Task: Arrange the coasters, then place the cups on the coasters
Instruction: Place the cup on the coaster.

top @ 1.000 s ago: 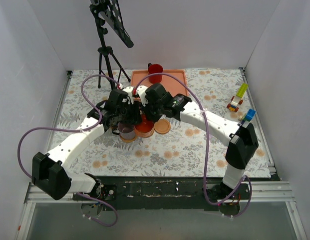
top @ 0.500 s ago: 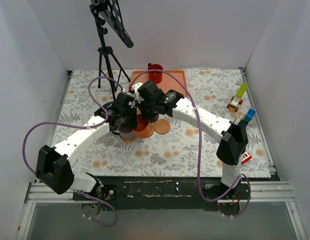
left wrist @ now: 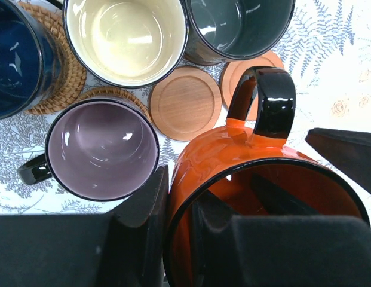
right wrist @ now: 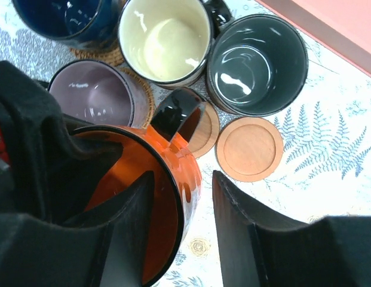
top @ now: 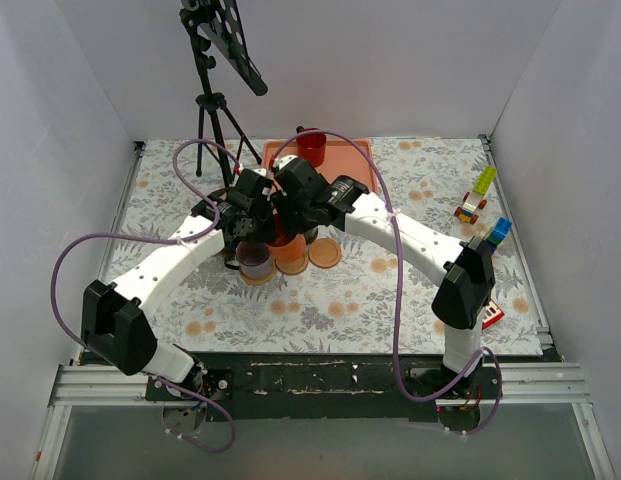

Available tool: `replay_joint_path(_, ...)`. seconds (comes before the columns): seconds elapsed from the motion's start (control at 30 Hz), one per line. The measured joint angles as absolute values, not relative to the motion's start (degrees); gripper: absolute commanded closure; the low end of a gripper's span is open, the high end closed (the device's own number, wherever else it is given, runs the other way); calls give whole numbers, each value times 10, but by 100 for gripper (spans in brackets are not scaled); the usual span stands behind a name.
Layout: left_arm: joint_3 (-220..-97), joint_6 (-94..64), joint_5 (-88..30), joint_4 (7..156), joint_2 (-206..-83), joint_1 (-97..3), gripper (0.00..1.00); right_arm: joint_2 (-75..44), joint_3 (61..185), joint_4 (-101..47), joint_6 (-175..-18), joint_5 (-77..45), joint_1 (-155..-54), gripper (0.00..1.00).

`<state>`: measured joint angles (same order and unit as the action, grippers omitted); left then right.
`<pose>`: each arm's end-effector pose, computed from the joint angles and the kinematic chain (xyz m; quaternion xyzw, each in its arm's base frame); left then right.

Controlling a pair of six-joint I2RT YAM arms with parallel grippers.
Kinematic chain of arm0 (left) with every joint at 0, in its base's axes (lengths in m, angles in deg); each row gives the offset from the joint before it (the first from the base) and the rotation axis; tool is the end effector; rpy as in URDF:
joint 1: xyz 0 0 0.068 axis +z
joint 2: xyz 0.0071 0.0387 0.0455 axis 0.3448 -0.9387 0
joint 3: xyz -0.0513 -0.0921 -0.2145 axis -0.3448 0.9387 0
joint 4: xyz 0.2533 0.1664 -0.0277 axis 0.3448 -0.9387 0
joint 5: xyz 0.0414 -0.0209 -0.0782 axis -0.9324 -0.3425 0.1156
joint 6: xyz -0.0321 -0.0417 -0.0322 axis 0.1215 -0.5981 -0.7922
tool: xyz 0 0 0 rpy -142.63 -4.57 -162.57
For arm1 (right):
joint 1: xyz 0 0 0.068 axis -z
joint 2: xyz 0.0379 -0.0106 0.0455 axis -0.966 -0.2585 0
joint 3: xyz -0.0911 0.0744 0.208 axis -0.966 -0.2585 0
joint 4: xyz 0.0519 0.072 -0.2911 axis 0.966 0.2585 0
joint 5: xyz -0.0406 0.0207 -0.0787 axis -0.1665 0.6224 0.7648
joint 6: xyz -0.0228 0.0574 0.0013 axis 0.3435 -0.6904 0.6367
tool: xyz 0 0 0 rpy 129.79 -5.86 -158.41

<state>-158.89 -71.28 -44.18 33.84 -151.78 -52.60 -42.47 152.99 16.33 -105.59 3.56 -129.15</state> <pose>0.3011 -0.1844 0.2500 -0.3075 0.9029 -0.1882 0.2339 0.2812 0.3717 0.2953 -0.2636 0.8832 0.1331 0.3644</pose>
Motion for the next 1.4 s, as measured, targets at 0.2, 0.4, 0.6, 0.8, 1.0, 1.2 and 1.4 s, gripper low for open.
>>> replay_joint_path(0.2, -1622, -766, -461, 310, -1547, -526, 100, -424, 1553, 196, -1122, 70, -1291, 35)
replay_joint_path(0.4, -1634, -812, -485, 290, -1560, -526, 100, -421, 1556, 215, -1170, 75, -1291, 43)
replay_joint_path(0.6, -1634, -839, -485, 281, -1560, -526, 100, -421, 1556, 219, -1191, 68, -1290, 62)
replay_joint_path(0.8, -1634, -855, -485, 276, -1560, -530, 82, -424, 1556, 206, -1212, 61, -1276, 99)
replay_joint_path(1.0, -1634, -847, -467, 295, -1542, -529, 46, -435, 1550, 221, -1197, 59, -1266, 99)
replay_joint_path(1.2, -1633, -834, -440, 325, -1505, -528, 18, -423, 1503, 180, -1175, 42, -1253, 99)
replay_joint_path(1.4, -1620, -817, -428, 338, -1453, -527, 2, -366, 1416, 127, -1129, 23, -1241, 99)
